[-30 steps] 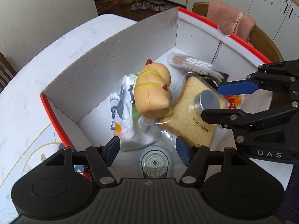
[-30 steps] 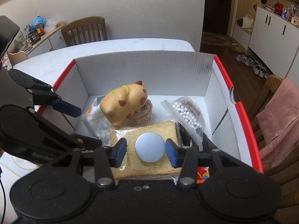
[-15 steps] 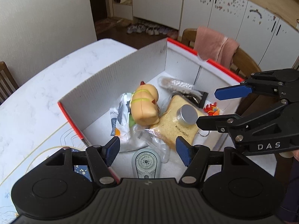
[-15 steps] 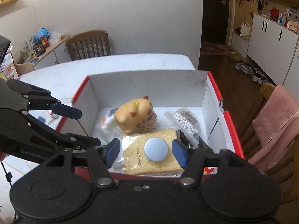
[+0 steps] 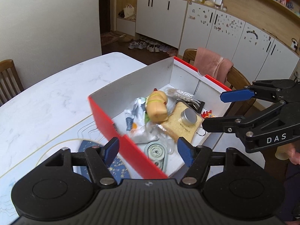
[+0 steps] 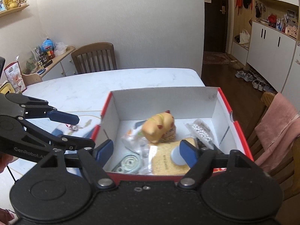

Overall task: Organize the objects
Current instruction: 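Withdraw both grippers from the box back over the table, then grasp the yellow snack bar with the left gripper while the right grasps the white-and-red tube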

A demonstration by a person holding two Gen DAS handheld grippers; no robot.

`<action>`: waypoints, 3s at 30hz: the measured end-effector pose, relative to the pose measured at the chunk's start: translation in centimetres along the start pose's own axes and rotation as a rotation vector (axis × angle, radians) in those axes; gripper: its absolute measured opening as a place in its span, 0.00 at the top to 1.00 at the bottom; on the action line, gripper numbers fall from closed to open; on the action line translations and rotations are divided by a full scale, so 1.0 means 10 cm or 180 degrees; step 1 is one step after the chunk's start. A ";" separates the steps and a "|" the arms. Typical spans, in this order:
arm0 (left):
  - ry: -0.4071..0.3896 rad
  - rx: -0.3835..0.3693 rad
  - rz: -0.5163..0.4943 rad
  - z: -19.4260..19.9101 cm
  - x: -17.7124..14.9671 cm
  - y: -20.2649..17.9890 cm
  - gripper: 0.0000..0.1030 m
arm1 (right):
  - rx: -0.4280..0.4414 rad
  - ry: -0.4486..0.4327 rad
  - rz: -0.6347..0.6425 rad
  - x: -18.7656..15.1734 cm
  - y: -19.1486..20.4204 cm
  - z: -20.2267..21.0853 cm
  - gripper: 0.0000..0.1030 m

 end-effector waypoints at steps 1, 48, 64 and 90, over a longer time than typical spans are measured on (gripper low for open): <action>-0.0026 0.0000 0.0012 0.05 -0.03 0.02 0.26 | 0.0002 -0.0010 0.0013 0.00 0.05 0.01 0.18; -0.0203 0.0711 0.0921 0.83 -1.61 2.40 0.00 | 0.0220 0.0420 0.0801 0.23 2.52 -1.17 0.01; -0.0246 0.0823 0.0738 0.53 -1.67 2.39 0.00 | 0.0273 0.0652 0.1011 0.13 2.67 -1.71 0.25; -0.0226 0.0911 0.0563 0.54 -1.64 2.26 0.44 | 0.0222 0.0476 0.1048 0.09 2.82 -1.61 0.83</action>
Point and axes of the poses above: each gripper's, at about its wrist camera, not at the fingertips, and z roughly against the way its jaws point, y to its left, x to its top, the point moved 2 cm from there along -z, roughly the way its jaws point, and after that the axes turned 15 degrees about -x, right-handed, at the moved point
